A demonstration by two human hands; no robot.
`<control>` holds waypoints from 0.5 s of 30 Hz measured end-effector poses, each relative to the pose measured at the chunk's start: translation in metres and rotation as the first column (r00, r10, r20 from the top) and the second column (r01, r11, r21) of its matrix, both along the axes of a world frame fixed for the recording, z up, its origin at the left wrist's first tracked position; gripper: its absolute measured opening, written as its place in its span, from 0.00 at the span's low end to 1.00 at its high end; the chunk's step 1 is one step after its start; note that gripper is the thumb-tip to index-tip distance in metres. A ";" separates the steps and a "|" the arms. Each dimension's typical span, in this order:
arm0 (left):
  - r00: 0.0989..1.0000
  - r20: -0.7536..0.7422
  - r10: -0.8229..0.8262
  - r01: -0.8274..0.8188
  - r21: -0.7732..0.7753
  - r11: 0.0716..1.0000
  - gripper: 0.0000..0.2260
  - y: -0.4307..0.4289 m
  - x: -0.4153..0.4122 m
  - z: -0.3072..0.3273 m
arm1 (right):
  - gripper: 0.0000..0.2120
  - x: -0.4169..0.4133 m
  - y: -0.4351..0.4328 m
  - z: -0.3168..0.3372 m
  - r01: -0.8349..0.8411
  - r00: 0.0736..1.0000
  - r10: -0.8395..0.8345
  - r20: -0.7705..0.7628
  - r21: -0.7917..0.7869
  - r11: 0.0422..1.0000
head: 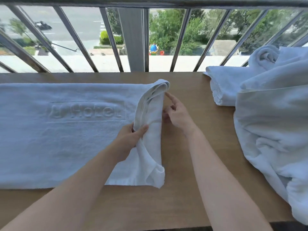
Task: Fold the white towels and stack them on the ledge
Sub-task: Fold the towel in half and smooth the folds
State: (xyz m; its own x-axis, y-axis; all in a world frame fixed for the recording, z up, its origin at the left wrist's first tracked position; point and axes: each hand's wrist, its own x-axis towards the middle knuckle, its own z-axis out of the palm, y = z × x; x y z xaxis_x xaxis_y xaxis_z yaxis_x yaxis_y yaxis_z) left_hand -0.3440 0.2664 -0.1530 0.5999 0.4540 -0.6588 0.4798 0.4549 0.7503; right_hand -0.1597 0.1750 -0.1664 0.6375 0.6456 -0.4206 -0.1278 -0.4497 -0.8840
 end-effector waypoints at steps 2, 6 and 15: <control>0.996 0.070 0.052 -0.046 -0.093 0.995 0.14 0.012 -0.013 0.003 | 0.26 0.003 0.026 0.003 -0.073 0.996 0.073 0.048 -0.001 0.997; 0.986 0.127 0.104 -0.093 -0.093 0.991 0.15 0.040 -0.043 0.010 | 0.32 -0.006 0.074 0.015 -0.251 0.918 0.218 0.330 0.061 0.966; 0.970 0.140 0.198 -0.206 0.043 0.978 0.10 0.083 -0.113 0.015 | 0.24 -0.062 0.198 0.030 -0.426 0.478 0.751 0.456 -0.627 0.652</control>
